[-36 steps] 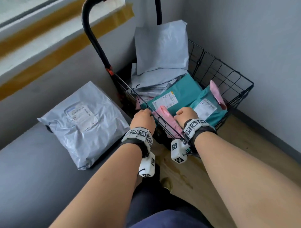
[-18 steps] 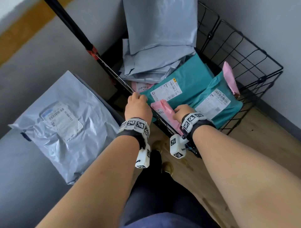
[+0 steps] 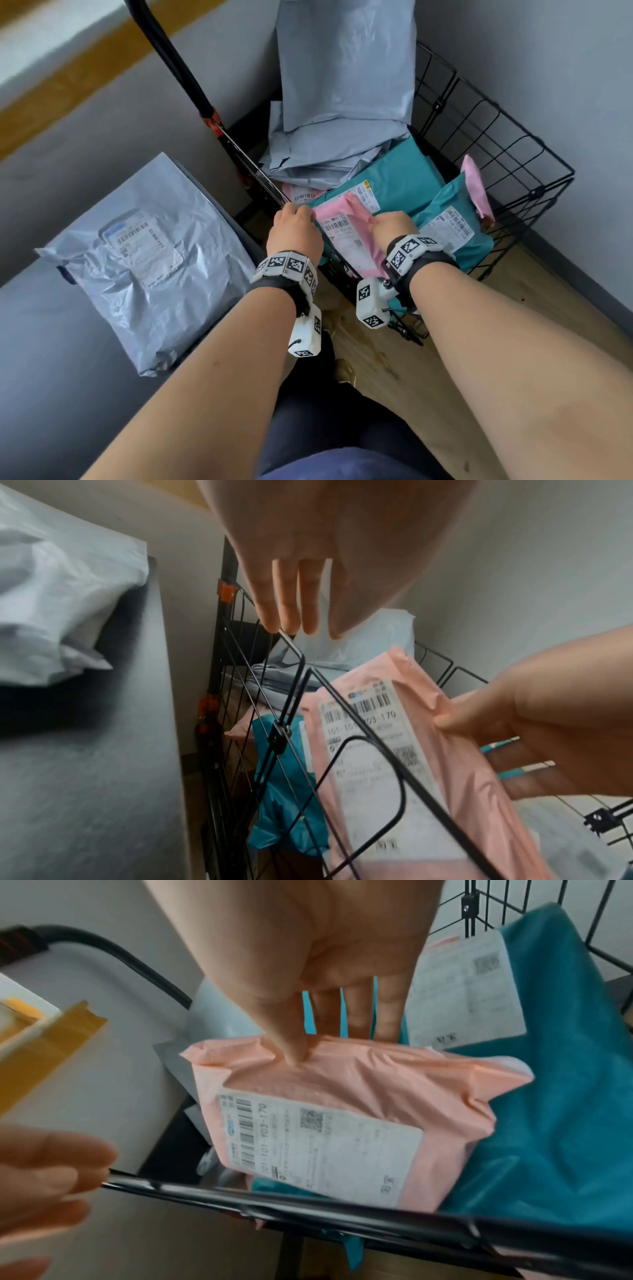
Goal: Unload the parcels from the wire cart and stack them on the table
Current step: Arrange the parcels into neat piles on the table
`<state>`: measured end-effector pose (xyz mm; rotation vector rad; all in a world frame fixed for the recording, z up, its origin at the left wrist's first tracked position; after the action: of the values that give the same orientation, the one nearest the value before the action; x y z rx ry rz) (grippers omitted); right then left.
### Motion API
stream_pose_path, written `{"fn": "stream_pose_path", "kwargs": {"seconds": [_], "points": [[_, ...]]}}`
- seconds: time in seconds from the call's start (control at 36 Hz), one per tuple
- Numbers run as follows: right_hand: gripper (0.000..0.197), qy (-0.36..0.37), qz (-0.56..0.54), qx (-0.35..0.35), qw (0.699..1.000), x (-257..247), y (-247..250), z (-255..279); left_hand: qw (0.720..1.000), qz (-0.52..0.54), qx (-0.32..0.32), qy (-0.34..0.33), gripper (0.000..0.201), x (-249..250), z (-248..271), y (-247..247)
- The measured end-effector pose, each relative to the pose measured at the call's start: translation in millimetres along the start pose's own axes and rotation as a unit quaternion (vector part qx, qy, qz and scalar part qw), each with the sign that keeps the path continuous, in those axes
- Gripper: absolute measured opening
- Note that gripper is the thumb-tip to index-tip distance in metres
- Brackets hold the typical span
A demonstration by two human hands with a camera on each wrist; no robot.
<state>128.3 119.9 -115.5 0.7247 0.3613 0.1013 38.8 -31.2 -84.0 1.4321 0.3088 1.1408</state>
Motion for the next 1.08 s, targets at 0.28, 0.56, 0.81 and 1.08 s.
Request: {"fn": "stream_pose_path", "kwargs": {"seconds": [0.28, 0.56, 0.81, 1.08], "points": [[0.032, 0.101, -0.089, 0.166, 0.977, -22, 59, 65, 0.995, 0.068, 0.052, 0.043, 0.031, 11, 54, 36], [0.032, 0.137, -0.186, 0.135, 0.964, -35, 56, 131, 0.981, 0.148, 0.068, 0.102, 0.044, 1, 125, 63], [0.029, 0.188, -0.141, 0.038, 0.971, -71, -21, 187, 0.946, 0.249, 0.095, 0.186, 0.064, -70, 204, 81], [0.026, 0.259, -0.002, -0.137, 0.956, -120, -145, 291, 0.893, 0.240, 0.231, 0.304, 0.057, -183, 318, 115]]}}
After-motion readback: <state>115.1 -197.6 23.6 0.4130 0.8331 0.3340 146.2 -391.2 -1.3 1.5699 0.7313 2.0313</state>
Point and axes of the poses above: each hand's wrist, its own z-axis away from the middle knuckle, its own y-axis out of the back of the hand, x = y × z, the point moved 4 cm from there along -z, towards the middle knuckle, and after that the axes turned 9 degrees about -y, right-handed, at the moved point
